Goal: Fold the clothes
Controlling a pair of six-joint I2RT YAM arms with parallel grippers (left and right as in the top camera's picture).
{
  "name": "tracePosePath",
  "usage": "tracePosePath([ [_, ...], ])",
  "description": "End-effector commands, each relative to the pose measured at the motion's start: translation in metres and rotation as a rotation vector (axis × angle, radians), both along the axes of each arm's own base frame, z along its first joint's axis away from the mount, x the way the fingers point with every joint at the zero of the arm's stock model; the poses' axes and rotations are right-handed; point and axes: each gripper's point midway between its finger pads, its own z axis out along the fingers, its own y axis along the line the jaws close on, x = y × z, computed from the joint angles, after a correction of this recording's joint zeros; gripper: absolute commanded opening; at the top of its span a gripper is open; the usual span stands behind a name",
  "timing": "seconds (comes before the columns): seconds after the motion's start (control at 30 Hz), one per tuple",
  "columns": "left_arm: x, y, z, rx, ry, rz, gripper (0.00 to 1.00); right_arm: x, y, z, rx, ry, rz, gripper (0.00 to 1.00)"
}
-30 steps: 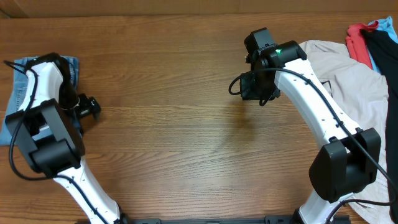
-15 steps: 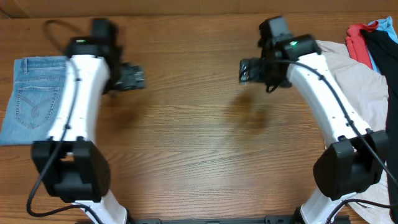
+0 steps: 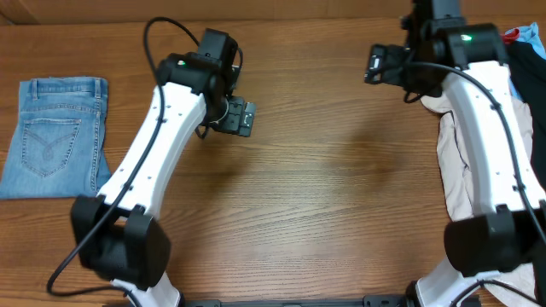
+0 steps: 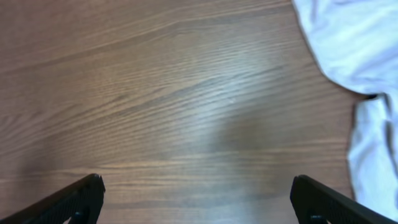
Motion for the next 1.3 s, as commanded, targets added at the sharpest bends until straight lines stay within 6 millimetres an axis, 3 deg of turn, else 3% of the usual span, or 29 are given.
tracePosePath([
  [0.0,-0.009,0.013,0.074,-0.040,-0.186,0.003,1.00,-0.028,-0.006,0.064,0.019,-0.139,-0.002,1.00],
  [0.1,-0.023,0.023,0.110,-0.049,-0.297,0.023,1.00,-0.050,-0.008,0.085,0.023,-0.193,-0.001,1.00],
  [0.2,-0.037,0.037,0.133,-0.026,-0.408,0.053,1.00,-0.067,-0.009,0.103,0.031,-0.275,0.000,1.00],
  [0.33,-0.062,0.049,0.144,-0.039,-0.545,0.064,1.00,-0.095,-0.012,0.113,0.039,-0.392,0.000,1.00],
  [0.47,-0.091,0.058,0.144,-0.066,-0.648,0.063,1.00,-0.126,-0.019,0.093,0.021,-0.449,-0.014,1.00],
  [0.7,-0.139,0.083,0.150,-0.053,-0.794,0.113,1.00,-0.180,-0.036,0.033,-0.009,-0.500,-0.083,1.00],
  [0.8,-0.147,0.095,0.149,-0.013,-0.819,0.147,1.00,-0.196,-0.038,0.012,-0.013,-0.464,-0.082,1.00],
  [1.0,-0.147,0.095,0.145,-0.004,-0.801,0.147,1.00,-0.223,-0.040,-0.021,-0.034,-0.305,-0.076,1.00],
  [1.27,-0.152,0.097,0.136,0.009,-0.763,0.142,1.00,-0.227,-0.040,-0.027,-0.038,-0.271,-0.075,1.00],
])
